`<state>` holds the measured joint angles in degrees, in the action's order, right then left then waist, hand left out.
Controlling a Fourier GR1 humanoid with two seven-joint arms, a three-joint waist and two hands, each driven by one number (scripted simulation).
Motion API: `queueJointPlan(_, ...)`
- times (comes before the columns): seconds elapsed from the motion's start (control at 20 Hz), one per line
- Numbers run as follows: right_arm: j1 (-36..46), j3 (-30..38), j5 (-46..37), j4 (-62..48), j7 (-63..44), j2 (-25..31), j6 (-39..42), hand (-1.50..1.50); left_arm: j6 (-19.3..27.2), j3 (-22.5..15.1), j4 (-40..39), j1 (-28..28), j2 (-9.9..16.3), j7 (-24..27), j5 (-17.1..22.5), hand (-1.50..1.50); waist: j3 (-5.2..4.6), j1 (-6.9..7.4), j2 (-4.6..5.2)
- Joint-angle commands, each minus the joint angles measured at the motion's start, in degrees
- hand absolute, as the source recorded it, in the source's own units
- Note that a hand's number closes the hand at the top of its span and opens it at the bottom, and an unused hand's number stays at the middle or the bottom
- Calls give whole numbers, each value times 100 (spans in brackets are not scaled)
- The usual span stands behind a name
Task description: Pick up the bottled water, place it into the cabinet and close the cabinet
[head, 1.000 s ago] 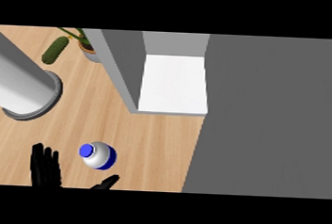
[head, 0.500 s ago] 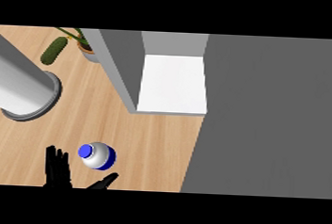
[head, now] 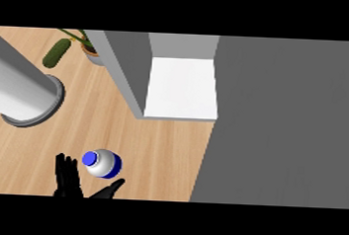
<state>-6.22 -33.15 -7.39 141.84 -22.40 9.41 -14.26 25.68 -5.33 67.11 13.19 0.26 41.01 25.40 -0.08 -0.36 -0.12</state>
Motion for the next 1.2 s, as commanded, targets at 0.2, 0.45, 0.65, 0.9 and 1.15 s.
queueJointPlan(0.2, -293, -18, -390, 847, -273, 443, 17, -150, -651, 645, -1235, -675, 78, 723, 383, -150, 4, -23, -1)
queueJointPlan(0.45, -208, -129, -541, 958, -336, 428, -151, -150, -598, 731, -1848, -1185, -26, 1278, 682, -150, 2, -33, -3)
queueJointPlan(0.65, 237, -22, -553, 486, -446, 300, -200, -150, -890, 618, -2314, -1510, -26, 1676, 825, 150, 0, -13, 8)
queueJointPlan(0.9, 233, 9, -418, 632, -491, 296, -215, -150, -969, 365, -2404, -1807, -25, 1662, 803, 150, 2, -19, 5)
queueJointPlan(1.15, -133, -99, -261, 368, 66, 483, -227, -150, 294, 13, -2348, -1933, -24, 1905, -100, 150, 9, -38, -4)
